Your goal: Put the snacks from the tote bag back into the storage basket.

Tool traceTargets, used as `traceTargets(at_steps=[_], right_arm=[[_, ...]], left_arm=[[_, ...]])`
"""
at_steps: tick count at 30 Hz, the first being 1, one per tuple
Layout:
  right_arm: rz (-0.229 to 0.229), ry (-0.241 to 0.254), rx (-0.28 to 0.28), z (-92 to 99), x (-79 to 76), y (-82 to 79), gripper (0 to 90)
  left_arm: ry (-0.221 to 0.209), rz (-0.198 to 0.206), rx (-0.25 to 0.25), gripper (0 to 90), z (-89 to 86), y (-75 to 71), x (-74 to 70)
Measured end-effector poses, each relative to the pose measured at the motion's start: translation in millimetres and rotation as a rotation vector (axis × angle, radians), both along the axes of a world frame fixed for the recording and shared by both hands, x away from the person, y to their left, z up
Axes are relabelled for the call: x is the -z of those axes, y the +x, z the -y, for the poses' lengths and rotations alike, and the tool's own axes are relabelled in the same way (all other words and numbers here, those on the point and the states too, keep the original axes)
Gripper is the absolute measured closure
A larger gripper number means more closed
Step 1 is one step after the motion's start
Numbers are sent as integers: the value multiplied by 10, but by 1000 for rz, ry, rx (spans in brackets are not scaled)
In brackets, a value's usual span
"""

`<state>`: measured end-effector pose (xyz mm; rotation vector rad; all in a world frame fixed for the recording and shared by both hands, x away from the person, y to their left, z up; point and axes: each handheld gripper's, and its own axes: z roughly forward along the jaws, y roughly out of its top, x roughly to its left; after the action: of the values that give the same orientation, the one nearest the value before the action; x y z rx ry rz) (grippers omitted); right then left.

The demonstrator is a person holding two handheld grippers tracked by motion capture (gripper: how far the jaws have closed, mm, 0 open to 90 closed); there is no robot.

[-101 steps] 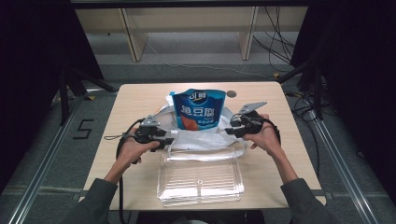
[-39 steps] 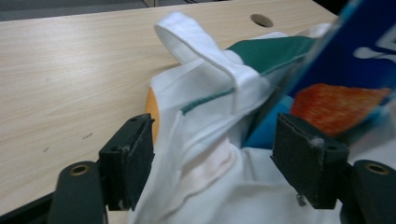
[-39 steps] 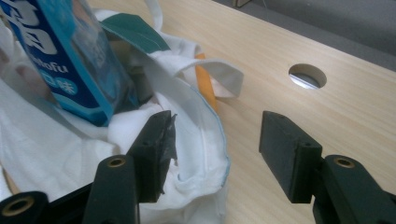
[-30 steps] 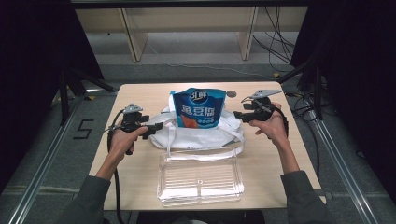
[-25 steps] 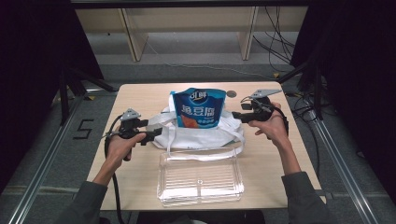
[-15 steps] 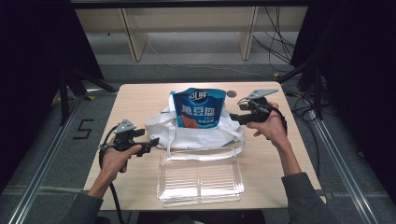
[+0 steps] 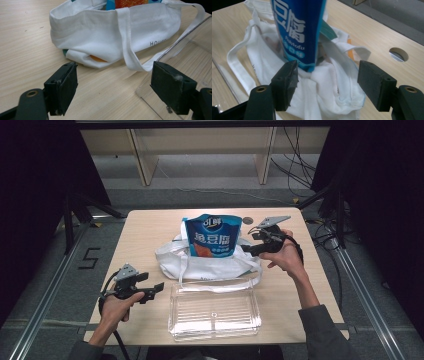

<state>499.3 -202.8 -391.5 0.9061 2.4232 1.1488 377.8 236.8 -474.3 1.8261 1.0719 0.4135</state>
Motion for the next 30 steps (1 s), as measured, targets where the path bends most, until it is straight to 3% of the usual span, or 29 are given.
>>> traceTargets(at_steps=[3, 4, 5, 6, 7, 9, 11, 14, 15, 17, 21, 25, 27, 30], right_arm=[[-13, -26, -1, -36, -17, -32, 331], [-1, -12, 19, -51, -9, -34, 329], [11, -16, 6, -53, -21, -30, 329], [-10, -27, 5, -45, -54, -34, 327], [11, -21, 12, -55, -57, -37, 323], [9, -19, 15, -76, -85, -56, 318], [14, -32, -19, -103, -123, -70, 311], [23, -22, -22, -158, -159, -90, 308], [9, -40, -30, -153, -201, -89, 307], [25, -45, -13, -183, -239, -73, 300], [28, -85, -28, -216, -400, -34, 297], [36, -89, -35, -286, -562, 23, 295], [66, -129, -71, -338, -656, 73, 292], [69, -166, -74, -430, -756, 103, 282]], left_arm=[[-3, -12, 8, 208, 18, -53, 76], [3, -8, 2, 208, 24, -72, 92], [6, -5, -1, 208, 24, -86, 104], [10, -7, 2, 208, 15, -93, 106], [14, -3, 3, 207, 6, -100, 104], [11, -5, -17, 204, -19, -135, 110], [18, -2, -23, 204, -42, -168, 119], [12, -6, -30, 200, -72, -198, 130], [16, -6, -29, 199, -82, -203, 136], [17, -6, -28, 199, -85, -209, 146], [28, 1, -21, 198, -104, -203, 144], [23, -10, -26, 198, -101, -208, 165], [35, -15, -15, 198, -107, -202, 168], [9, -32, -15, 198, -106, -204, 178]])
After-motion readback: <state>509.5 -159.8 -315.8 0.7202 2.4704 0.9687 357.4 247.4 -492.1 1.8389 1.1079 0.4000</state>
